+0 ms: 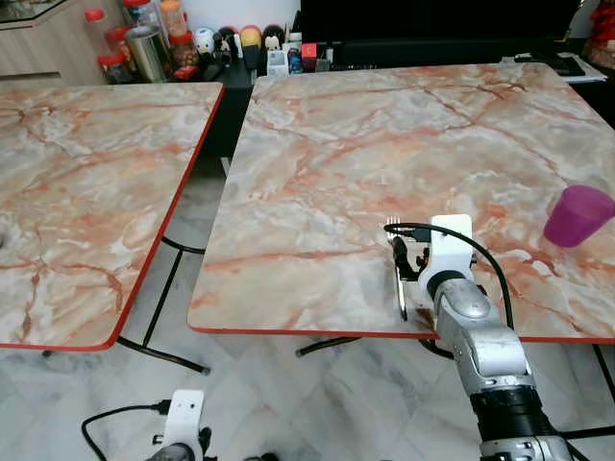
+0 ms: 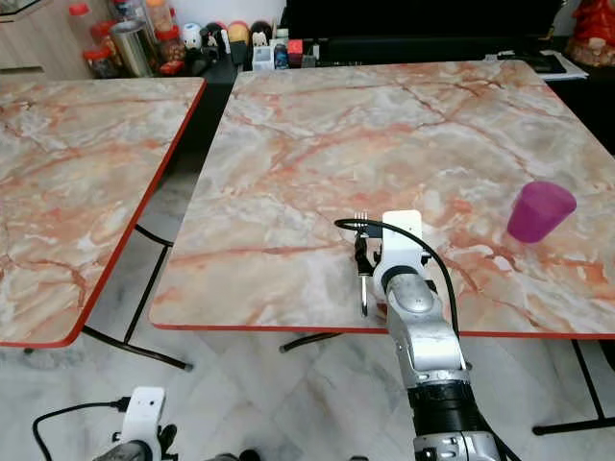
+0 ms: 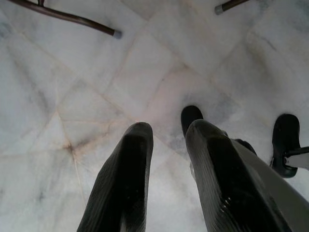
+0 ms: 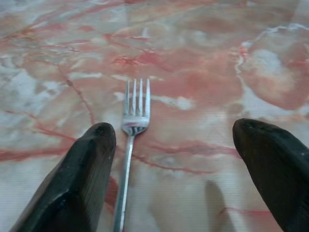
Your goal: Setting the table
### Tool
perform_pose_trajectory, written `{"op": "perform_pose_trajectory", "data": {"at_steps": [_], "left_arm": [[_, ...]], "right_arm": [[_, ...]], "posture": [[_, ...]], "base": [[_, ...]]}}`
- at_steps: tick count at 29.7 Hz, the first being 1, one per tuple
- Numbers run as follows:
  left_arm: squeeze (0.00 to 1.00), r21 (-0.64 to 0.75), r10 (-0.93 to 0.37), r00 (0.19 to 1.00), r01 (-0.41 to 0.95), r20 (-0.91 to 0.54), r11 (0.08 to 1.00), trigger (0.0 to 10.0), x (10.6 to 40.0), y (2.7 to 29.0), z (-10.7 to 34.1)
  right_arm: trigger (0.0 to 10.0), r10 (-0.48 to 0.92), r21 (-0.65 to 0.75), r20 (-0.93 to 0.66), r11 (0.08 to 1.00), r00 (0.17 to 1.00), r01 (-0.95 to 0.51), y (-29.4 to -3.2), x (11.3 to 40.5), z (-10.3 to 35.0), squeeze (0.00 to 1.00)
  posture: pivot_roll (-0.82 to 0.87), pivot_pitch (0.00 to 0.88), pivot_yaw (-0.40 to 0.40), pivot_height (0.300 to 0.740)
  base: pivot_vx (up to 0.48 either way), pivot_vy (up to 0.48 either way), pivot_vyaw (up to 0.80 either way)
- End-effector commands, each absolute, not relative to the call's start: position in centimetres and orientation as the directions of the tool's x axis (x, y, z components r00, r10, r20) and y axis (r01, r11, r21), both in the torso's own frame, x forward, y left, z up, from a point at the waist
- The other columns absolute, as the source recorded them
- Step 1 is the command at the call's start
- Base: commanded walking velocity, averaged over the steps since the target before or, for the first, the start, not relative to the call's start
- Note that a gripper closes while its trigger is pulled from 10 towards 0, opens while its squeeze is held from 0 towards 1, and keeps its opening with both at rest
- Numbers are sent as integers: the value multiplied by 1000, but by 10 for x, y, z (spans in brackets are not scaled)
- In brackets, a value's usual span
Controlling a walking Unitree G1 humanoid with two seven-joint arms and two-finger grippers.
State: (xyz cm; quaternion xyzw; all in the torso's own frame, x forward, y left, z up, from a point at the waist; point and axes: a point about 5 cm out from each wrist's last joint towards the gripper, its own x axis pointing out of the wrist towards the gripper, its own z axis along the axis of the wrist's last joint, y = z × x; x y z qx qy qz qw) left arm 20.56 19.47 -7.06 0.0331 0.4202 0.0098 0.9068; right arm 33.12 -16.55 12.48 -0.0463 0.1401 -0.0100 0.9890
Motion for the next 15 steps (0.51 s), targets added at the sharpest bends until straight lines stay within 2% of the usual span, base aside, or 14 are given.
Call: {"op": "perform_pose_trajectory", "data": {"at_steps": [1,2,3,15], "left_arm": [[0,87,54,636,20,-770,996,10000,206,194,-71],[0,86,53,639,22,-768,996,10000,207,193,-70],[0,86,51,641,23,-766,996,10000,209,192,-70],[0,81,48,628,25,-777,996,10000,200,187,-75]], "right_arm": [[10000,2,-77,-272,997,962,-24,-160,332,130,1000],[10000,22,-82,-287,995,958,-47,-157,332,129,1000],[10000,50,-99,-316,991,947,-85,-154,331,125,0],[10000,131,-77,-384,982,914,-173,-145,326,115,0]], "posture": [[-29,147,50,740],[-29,147,50,740],[-31,145,50,740],[-28,132,42,740]], "base": [[0,0,0],[0,0,0],[0,0,0],[0,0,0]]}}
